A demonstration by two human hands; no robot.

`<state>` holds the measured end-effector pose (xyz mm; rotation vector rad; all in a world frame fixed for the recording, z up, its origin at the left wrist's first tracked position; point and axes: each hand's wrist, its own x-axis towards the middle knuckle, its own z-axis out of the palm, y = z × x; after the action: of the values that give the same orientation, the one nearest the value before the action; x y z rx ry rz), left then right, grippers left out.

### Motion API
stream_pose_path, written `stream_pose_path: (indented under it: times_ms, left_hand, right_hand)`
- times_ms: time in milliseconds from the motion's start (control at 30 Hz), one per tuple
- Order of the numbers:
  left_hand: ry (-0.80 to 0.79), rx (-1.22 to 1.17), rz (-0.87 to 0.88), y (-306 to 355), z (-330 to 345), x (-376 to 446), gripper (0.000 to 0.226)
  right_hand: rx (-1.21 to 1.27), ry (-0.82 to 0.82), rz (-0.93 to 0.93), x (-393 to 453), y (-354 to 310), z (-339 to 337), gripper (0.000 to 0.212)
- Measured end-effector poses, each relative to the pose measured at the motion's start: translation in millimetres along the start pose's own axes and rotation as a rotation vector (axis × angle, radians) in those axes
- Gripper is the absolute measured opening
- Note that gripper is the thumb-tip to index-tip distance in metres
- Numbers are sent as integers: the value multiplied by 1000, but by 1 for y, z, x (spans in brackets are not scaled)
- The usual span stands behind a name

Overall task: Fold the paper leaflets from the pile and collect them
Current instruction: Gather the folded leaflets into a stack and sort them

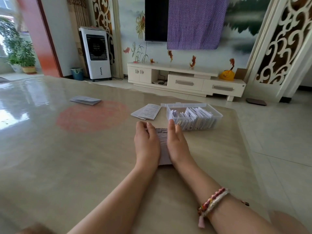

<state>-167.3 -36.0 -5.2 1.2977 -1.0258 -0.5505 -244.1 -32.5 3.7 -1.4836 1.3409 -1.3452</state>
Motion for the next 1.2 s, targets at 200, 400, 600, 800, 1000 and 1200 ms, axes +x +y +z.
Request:
stream_pose_path:
  times_ms: [200, 400, 600, 800, 1000, 1200]
  left_hand:
    - [-6, 52, 18, -4, 0, 2, 23]
    - [-31, 39, 30, -5, -2, 0, 24]
    - [-147, -260, -13, 1, -3, -3, 17]
    - [-234, -143, -56, -7, 2, 2, 12]
    - [-269, -52, -31, -4, 0, 2, 12]
    - [-259, 4, 3, -7, 1, 3, 17]
  right_hand:
    - [202, -552, 188, 1, 8, -41, 53]
    - [-95, -528, 37, 6, 10, -49, 58]
    - [-125, -309, -187, 10, 12, -48, 35]
    - [-356, -385, -185, 5, 15, -43, 57]
    - [-280, -455, -101, 11, 19, -52, 71]
    - [-526, -310, -256, 14, 2, -53, 32]
